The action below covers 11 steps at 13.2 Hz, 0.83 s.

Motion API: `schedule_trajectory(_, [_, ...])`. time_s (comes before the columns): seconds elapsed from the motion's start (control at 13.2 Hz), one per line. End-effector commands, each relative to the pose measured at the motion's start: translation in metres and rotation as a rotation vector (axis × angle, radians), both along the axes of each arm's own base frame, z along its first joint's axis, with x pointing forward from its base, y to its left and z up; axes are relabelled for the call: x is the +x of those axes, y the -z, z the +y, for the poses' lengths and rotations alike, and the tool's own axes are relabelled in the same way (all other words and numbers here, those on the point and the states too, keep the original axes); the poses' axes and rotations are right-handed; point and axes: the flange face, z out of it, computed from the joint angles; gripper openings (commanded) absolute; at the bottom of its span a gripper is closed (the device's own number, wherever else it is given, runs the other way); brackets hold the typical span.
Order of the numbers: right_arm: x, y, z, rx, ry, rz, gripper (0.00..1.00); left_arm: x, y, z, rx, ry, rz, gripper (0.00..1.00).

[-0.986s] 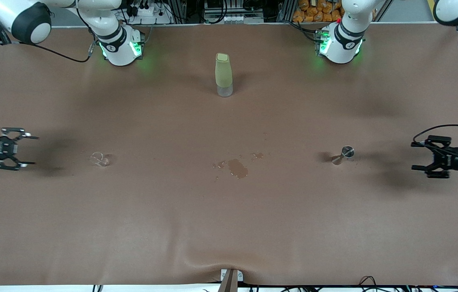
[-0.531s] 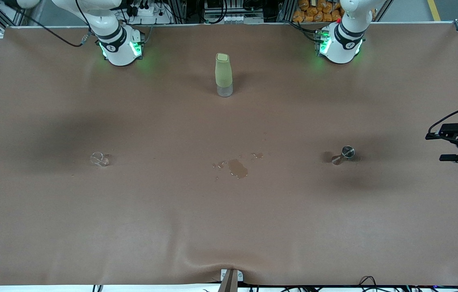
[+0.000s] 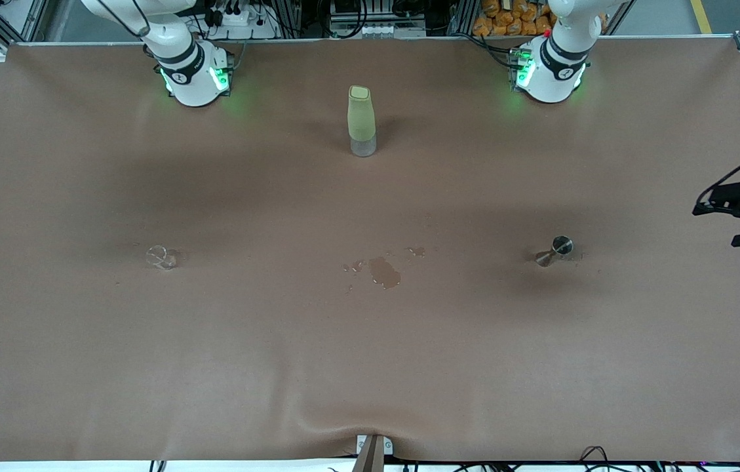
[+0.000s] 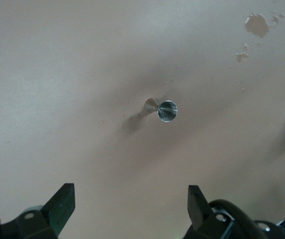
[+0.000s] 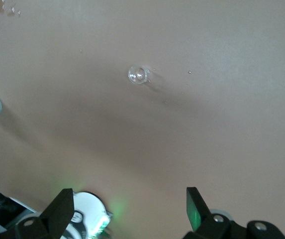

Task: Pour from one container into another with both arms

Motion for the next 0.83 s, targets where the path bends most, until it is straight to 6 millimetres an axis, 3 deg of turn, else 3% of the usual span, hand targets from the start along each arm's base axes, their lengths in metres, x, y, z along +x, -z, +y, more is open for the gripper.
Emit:
schedule_trajectory(0.0, [-0.011,-0.026,0.053,-0.074,0.11,0.015,1.0,-0.018,-0.024,-0.046,0.085,-0.075,0.004,1.0])
schedule_trajectory(0.15, [-0.012,-0.033,0.079,-0.115,0.156,0.017,1.0,-0.026,-0.032,-0.071,0.105,-0.167,0.042,1.0])
schedule_trajectory(0.23, [-0.012,-0.033,0.086,-0.126,0.183,0.016,1.0,-0.031,-0.043,-0.084,0.123,-0.228,0.033,1.0])
schedule_trajectory(0.38, [-0.011,-0.032,0.104,-0.173,0.211,0.008,1.0,-0.035,-0.045,-0.108,0.207,-0.338,0.032,1.0])
schedule_trajectory(0.53, [-0.017,-0.016,0.106,-0.181,0.219,-0.039,1.0,-0.037,-0.047,-0.112,0.214,-0.347,0.01,1.0])
schedule_trajectory(0.76, [-0.021,-0.009,0.105,-0.199,0.221,-0.059,1.0,-0.052,-0.061,-0.092,0.247,-0.401,-0.03,1.0])
